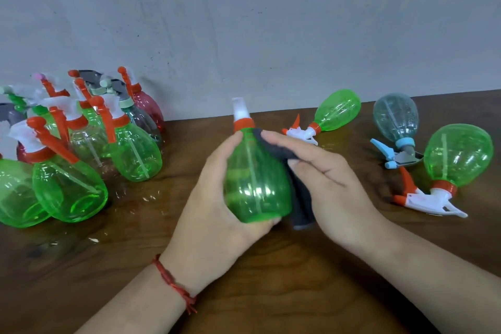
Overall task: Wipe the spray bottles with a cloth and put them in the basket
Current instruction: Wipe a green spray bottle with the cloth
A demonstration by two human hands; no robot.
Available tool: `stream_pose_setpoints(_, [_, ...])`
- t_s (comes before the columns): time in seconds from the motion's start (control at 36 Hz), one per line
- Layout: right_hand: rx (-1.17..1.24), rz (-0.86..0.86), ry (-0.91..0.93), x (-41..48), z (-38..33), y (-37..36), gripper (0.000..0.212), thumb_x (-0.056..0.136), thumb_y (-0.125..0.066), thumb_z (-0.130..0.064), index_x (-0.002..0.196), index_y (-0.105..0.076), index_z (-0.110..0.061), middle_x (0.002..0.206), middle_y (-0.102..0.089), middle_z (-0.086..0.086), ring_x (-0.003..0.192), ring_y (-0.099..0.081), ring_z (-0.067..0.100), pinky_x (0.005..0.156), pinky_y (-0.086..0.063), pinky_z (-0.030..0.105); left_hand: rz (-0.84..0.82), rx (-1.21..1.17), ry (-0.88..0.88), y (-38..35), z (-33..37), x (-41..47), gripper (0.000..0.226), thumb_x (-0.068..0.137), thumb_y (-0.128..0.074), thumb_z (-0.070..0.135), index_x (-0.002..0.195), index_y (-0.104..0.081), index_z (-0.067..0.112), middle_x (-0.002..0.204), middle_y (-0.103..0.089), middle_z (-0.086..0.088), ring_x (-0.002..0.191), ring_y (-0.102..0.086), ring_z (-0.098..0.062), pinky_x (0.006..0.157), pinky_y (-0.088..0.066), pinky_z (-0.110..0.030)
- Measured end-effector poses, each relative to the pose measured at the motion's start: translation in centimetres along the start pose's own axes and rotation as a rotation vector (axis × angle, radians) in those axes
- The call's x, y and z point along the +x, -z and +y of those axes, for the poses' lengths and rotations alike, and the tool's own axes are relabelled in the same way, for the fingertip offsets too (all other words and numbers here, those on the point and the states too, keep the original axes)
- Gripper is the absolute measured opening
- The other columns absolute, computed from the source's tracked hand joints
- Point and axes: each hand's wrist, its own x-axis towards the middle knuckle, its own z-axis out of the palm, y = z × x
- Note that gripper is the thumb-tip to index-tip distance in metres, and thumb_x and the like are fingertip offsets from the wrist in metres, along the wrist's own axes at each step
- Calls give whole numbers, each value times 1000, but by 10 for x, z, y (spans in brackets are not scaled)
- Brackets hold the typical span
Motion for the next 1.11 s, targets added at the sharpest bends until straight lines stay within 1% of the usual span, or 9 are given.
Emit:
stream_pose_setpoints(0.11, [203, 64, -73, 5, -1, 5, 49, 105, -36, 13, 127, -72, -11, 122, -78, -1, 119, -70, 10, 96, -53, 19, -76, 64, -60, -1, 7, 0, 115, 70, -101, 27, 163, -34, 34, 156, -46, 17, 142, -55, -13, 117, -47, -35])
stream_pose_setpoints(0.25, [141, 78, 45, 3, 3, 3, 49, 98, -37, 17, 121, -75, -5, 127, -75, 3, 126, -66, 13, 102, -50, 19, -86, 115, -80, 3, 9, 2, 112, 73, -100, 26, 163, -35, 35, 156, -47, 18, 144, -51, -7, 116, -43, -21])
stream_pose_setpoints(0.39, [-320, -26, 291, -4, 8, 0, 49, 99, -42, 10, 131, -73, -11, 143, -65, -4, 140, -56, 13, 116, -44, 27, -65, 133, -91, -2, 11, 0, 103, 75, -98, 23, 160, -41, 31, 152, -51, 20, 145, -49, -9, 114, -43, -18])
stream_pose_setpoints(0.47, [-138, 17, 176, -1, 8, 1, 51, 98, -40, 11, 129, -73, -12, 142, -66, -4, 141, -54, 15, 118, -41, 28, -29, 112, -50, -2, 7, -2, 116, 69, -101, 25, 162, -34, 37, 154, -48, 21, 144, -50, -8, 116, -44, -23])
stream_pose_setpoints(0.58, [272, 99, -28, 4, 7, 5, 48, 96, -39, 2, 128, -72, -10, 134, -72, 5, 135, -60, 25, 120, -39, 55, -32, -51, 21, -1, 4, -1, 118, 65, -105, 26, 160, -37, 41, 157, -49, 13, 143, -55, -17, 114, -51, -40])
stream_pose_setpoints(0.67, [295, 106, -37, 4, 9, 3, 48, 96, -38, 1, 128, -73, -10, 134, -72, 7, 135, -61, 27, 120, -38, 58, -86, -190, 78, -1, 4, 0, 115, 68, -102, 12, 160, -38, 38, 154, -55, 9, 140, -58, -20, 113, -53, -43])
stream_pose_setpoints(0.92, [-7, 63, 105, 3, 5, 3, 51, 94, -40, 8, 130, -72, -11, 143, -66, -4, 140, -54, 6, 112, -38, 13, -92, -29, -22, 1, 2, 2, 107, 74, -97, 8, 159, -38, 36, 150, -55, 7, 132, -63, -24, 108, -55, -41])
stream_pose_setpoints(1.0, [-109, 9, 161, -2, 3, 2, 54, 95, -41, 16, 132, -71, -9, 145, -64, -2, 140, -54, 7, 113, -39, 16, -14, -93, 8, 1, 3, 0, 108, 69, -99, 4, 156, -41, 34, 146, -58, 16, 130, -64, -15, 104, -54, -26])
stream_pose_setpoints(1.11, [-253, -76, 267, -6, 2, 1, 48, 100, -43, 12, 137, -67, -7, 149, -61, 0, 143, -53, 13, 118, -42, 29, 101, -243, 122, 5, 1, 4, 107, 64, -99, 6, 151, -44, 35, 138, -65, 10, 123, -70, -17, 100, -60, -36])
